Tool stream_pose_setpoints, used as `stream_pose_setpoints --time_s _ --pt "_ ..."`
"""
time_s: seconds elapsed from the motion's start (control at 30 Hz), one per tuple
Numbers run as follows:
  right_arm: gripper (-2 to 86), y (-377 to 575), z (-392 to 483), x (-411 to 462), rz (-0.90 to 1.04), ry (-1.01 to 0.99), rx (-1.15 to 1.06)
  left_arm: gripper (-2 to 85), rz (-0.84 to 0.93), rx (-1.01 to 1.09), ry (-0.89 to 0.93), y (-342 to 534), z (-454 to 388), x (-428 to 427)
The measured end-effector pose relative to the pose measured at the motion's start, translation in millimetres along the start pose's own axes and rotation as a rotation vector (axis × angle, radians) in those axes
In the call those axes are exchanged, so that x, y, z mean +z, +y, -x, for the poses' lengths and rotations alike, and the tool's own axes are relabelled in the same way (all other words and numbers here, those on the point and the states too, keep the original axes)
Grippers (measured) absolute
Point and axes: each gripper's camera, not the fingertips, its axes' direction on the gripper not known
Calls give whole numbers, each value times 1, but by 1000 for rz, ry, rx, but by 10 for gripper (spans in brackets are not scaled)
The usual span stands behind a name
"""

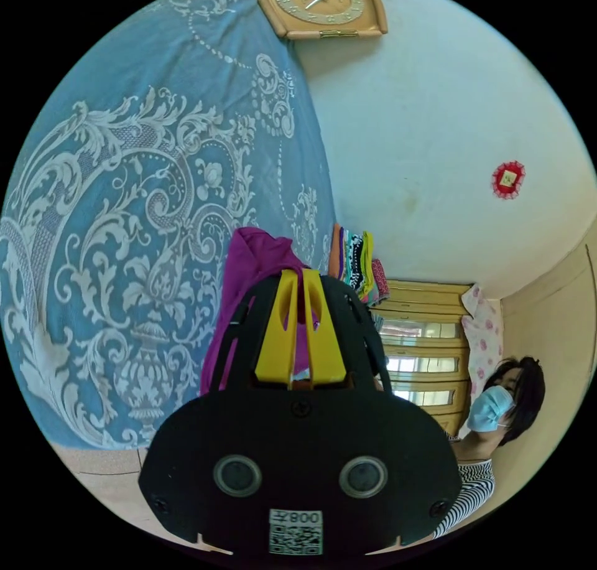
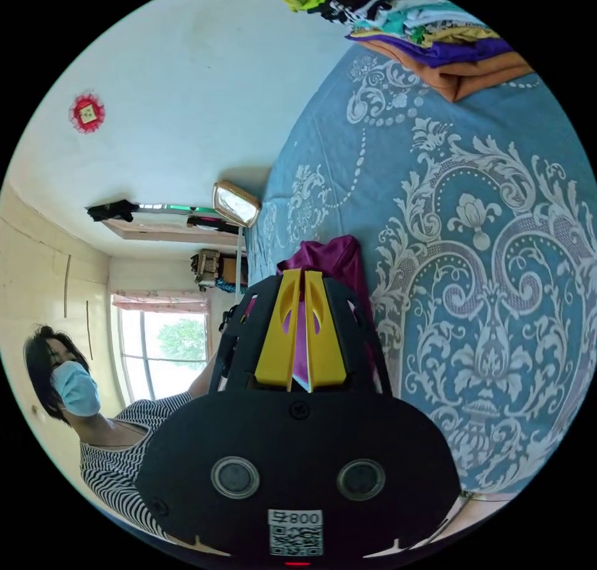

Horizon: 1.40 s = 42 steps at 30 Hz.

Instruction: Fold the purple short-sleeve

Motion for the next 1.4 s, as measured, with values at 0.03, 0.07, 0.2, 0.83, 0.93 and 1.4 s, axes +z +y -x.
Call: stream_pose_setpoints --time_s 0.03,0.07,0.2,0.83,0.93,1.4 --pt "6 -12 -10 17 7 8 19 15 -1 -14 -8 -15 3 9" --pt "7 -18 -15 25 10 9 26 15 0 -27 -11 -29 6 18" --pt "7 -54 -44 77 29 18 68 17 -9 -62 -19 -69 12 43" --pt "11 -148 -60 208 34 20 55 42 -54 -45 32 -205 -32 115" --pt "13 -165 -56 222 28 15 68 61 -119 -55 61 -218 -40 117" --pt "17 -217 4 253 0 7 74 26 41 221 -68 -226 -152 206"
